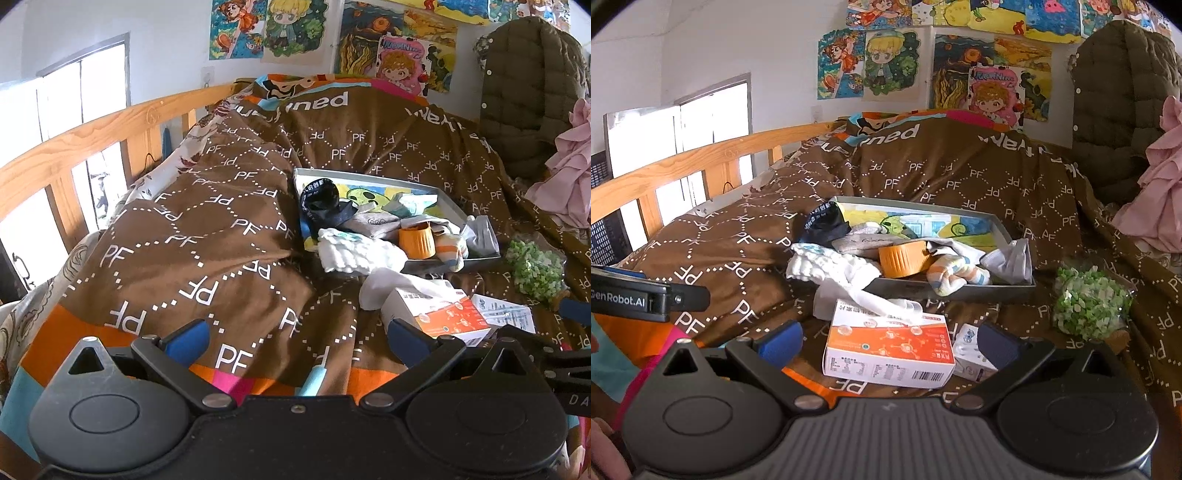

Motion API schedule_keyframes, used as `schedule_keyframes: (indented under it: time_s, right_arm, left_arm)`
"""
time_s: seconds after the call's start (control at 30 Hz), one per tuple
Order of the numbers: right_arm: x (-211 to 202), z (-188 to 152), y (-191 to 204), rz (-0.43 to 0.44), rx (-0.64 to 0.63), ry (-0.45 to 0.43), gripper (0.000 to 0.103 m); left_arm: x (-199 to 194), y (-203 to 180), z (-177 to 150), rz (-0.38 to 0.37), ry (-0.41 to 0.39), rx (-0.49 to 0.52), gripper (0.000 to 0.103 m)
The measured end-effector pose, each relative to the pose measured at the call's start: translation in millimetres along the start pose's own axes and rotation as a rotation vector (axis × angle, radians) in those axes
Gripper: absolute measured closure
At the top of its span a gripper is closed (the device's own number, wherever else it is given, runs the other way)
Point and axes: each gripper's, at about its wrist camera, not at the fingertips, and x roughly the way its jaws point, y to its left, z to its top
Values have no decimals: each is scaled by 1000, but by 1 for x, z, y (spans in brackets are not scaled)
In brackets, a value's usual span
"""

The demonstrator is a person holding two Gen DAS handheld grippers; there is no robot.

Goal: Organize soft objects

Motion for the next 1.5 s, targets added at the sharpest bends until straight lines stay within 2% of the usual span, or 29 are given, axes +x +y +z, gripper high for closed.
schedule_keyframes:
  time_s: [0.23, 0.47, 0.63, 0.8, 0.93, 1.17, 1.43, 1.5]
  right_arm:
    - [13, 11, 4, 6, -50, -19, 0]
    - [33, 31, -2, 12, -102, -87, 0]
    - [56, 35, -10, 38, -89, -84, 0]
    - [77, 30, -11, 54, -133, -79, 0]
    - [93, 25, -7, 104, -147, -50, 0]
    - [114, 19, 7, 139, -194, -22, 0]
    - [137, 17, 15, 151, -209, 17, 1]
    - [141, 16, 17, 151, -211, 20, 1]
  left_arm:
    - [10, 4, 6, -3, 12, -32, 1]
    - [18, 4, 24, -10, -117, -7, 1]
    - [35, 4, 38, -68, -163, 13, 1]
    - [63, 2, 40, -143, -132, 41, 1]
    - [91, 5, 42, -252, -93, 42, 1]
    - [138, 22, 48, -405, -51, -92, 1]
    - [173, 34, 52, -462, 20, -219, 1]
    - [178, 36, 54, -490, 37, -240, 7]
